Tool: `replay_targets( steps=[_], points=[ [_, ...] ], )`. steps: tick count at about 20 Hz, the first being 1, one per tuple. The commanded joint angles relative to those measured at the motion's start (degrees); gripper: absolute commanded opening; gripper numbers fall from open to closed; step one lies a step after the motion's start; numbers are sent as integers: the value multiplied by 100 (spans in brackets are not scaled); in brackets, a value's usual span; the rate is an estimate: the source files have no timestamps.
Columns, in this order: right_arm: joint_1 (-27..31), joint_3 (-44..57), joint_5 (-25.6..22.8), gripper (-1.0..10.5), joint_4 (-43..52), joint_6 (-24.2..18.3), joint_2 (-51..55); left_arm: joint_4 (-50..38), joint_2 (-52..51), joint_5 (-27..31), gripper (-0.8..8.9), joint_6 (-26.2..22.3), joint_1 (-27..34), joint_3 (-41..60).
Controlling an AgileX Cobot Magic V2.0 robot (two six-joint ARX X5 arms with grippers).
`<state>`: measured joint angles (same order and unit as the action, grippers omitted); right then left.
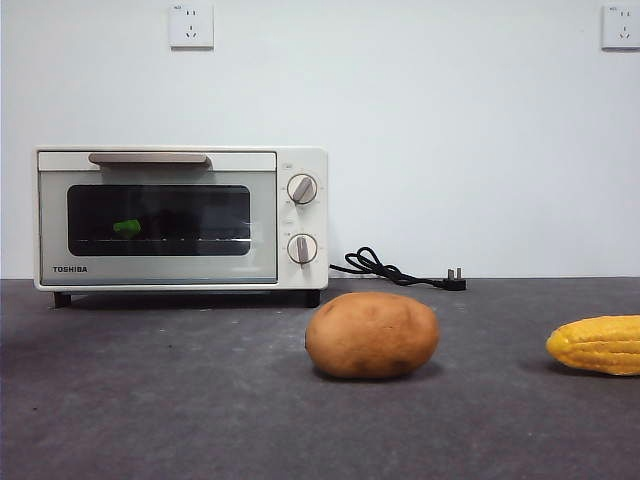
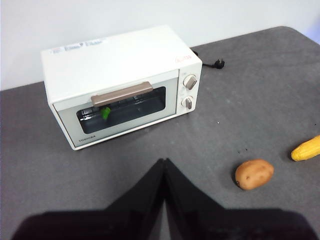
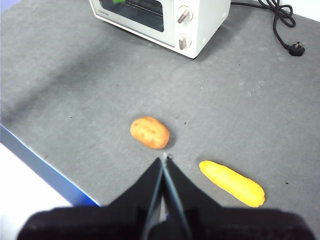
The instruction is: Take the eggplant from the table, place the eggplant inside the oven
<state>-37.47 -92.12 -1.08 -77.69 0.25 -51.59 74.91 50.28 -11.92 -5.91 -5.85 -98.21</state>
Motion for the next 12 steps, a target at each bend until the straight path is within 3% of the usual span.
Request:
replay_targets(
  steps=[1,12],
  points=[
    [-7,46,-4,-11,-120,61,-4,-17,-2,15,-5,42,-20,2],
    [-7,46,-4,1,-120,61,-179,-9,24,-7,-4,44,-22,2]
  ],
)
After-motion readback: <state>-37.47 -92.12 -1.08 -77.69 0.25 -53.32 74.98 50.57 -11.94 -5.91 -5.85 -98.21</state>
